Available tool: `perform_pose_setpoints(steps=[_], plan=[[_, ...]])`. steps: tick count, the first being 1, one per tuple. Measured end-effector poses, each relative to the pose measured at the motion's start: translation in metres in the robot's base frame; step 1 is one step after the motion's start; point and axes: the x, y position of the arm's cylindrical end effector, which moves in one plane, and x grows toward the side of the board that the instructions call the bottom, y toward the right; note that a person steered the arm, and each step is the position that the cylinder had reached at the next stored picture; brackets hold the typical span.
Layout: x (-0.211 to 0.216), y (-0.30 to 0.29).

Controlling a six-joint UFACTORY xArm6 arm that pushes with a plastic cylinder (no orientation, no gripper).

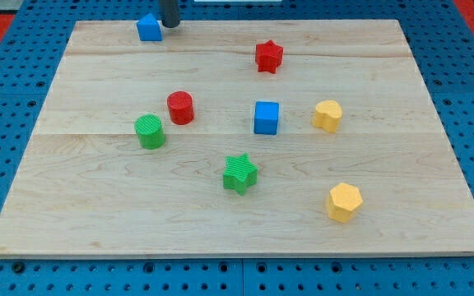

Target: Move the blue triangle to the top left of the board

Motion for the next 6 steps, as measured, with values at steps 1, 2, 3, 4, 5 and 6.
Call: perform_pose_setpoints(steps=[1,2,3,4,5,6], plan=[[0.0,-0.017],[0.001,-0.02],[0.002,0.016],[0.002,-0.007],[0.016,-0.017],[0.036,-0.016]])
